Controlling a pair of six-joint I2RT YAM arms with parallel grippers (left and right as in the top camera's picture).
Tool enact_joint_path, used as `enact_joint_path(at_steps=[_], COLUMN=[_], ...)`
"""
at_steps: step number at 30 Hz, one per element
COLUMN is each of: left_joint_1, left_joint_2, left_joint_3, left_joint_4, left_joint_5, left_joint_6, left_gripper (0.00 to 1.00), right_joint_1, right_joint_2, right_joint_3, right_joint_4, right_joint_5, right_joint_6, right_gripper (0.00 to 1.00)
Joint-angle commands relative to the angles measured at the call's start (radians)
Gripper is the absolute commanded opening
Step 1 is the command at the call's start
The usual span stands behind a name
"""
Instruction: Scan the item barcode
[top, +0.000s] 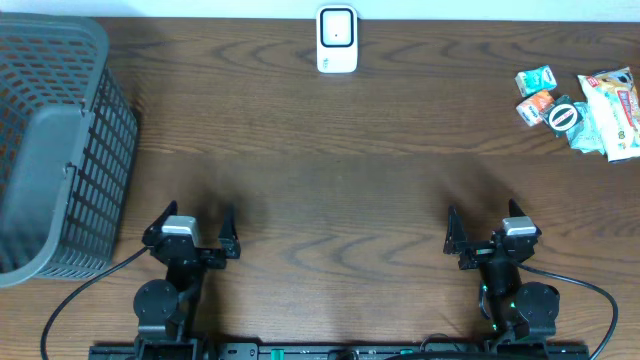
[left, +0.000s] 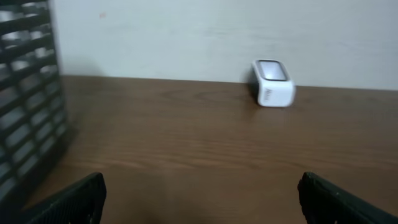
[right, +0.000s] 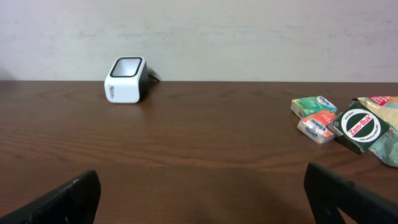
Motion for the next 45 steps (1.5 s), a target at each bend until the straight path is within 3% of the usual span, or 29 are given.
enact_joint_path(at_steps=[1,10,14,45], left_joint_1=[0.002,0.002,0.002,0.002], left_joint_2=[-0.009,-0.009,-0.009,-0.009], left_joint_3=[-0.02,-0.02,-0.02,-0.02], left_joint_4=[-0.039,-0.039,-0.039,-0.038], left_joint_5=[-0.079,-0.067,-0.038,-0.019], left_joint_6=[-0.015,0.003,0.064,0.098], left_gripper=[0.98,0.98,0.98,0.98], right_joint_1=[0.008,0.008,0.008,0.008], right_joint_2=[-0.006,-0.006,-0.006,-0.006], right_joint_3=[-0.002,-0.002,-0.002,-0.002], right_joint_4=[-0.005,-0.005,-0.004,-0.004], right_joint_5=[0.008,0.008,0.008,0.008], right_joint_6=[-0.015,-0.015,-0.015,-0.015], right_gripper=[0.99,0.99,0.99,0.99])
